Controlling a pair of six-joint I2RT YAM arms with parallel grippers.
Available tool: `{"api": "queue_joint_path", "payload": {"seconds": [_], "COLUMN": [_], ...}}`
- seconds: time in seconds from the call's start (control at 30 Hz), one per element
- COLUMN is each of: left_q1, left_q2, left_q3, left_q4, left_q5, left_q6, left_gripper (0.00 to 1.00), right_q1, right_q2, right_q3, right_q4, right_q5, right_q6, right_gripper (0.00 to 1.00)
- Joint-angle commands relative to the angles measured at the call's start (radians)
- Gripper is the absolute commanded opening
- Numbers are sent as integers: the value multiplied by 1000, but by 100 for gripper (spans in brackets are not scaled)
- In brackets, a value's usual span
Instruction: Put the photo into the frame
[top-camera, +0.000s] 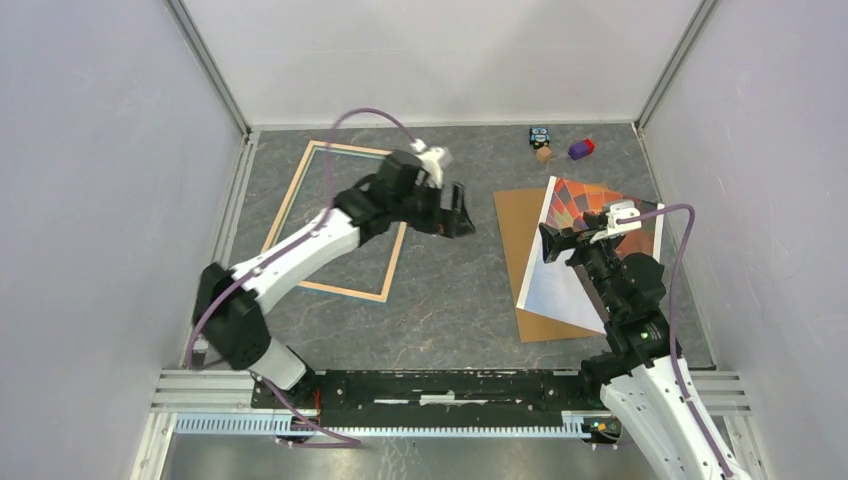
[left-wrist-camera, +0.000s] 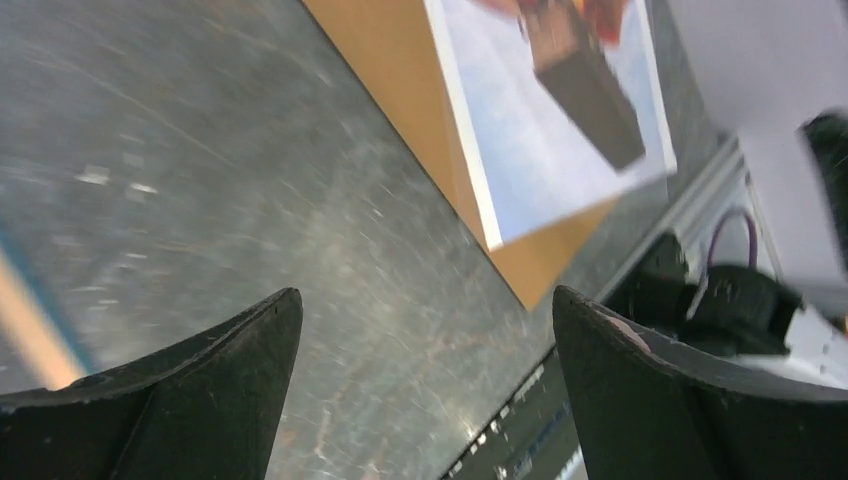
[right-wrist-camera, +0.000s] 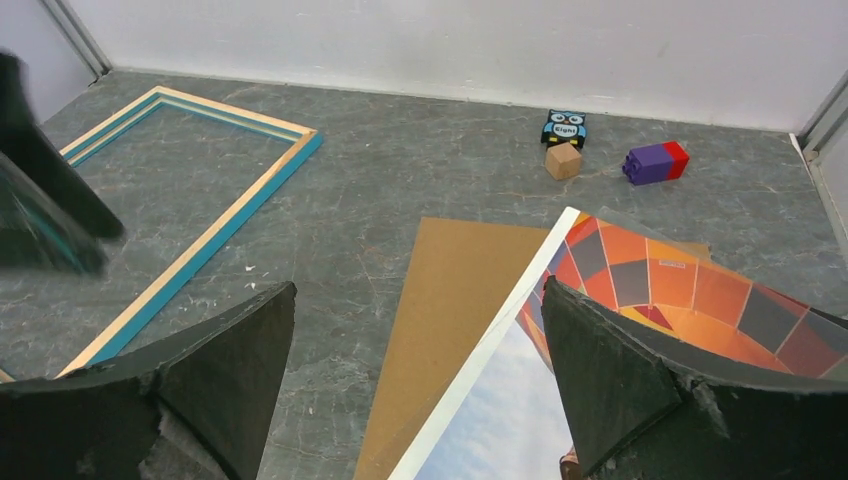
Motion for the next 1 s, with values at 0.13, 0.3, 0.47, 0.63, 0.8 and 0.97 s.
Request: {"api": "queue_joint_path", "payload": {"seconds": [0.13, 0.3, 0.47, 0.63, 0.8, 0.97], "left_q1": [-122, -123, -123, -140, -204, -263], "left_q2": [180, 186, 206, 245, 296, 409], "left_q3": [-10, -105, -200, -290, -312, -275], "left_q4": [68, 209, 341, 493, 638, 749], "left_q5": [190, 203, 223, 176, 115, 119], "left_q6": [-151, -260, -406, -539, -597, -704], "left_gripper": [100, 100, 100, 100, 100, 99], "right_q1": [2, 3, 1, -117, -236, -346], "right_q2": [7, 114, 275, 354, 358, 353], "right_q3": [26, -1, -22, -82, -138, -182], "right_q4": [-59, -112, -92, -32, 5, 9], "right_q5": [62, 211, 226, 223, 181, 174], "right_q6": [-15, 58, 113, 194, 225, 257], "right_gripper": [98, 98, 98, 98, 98, 98]}}
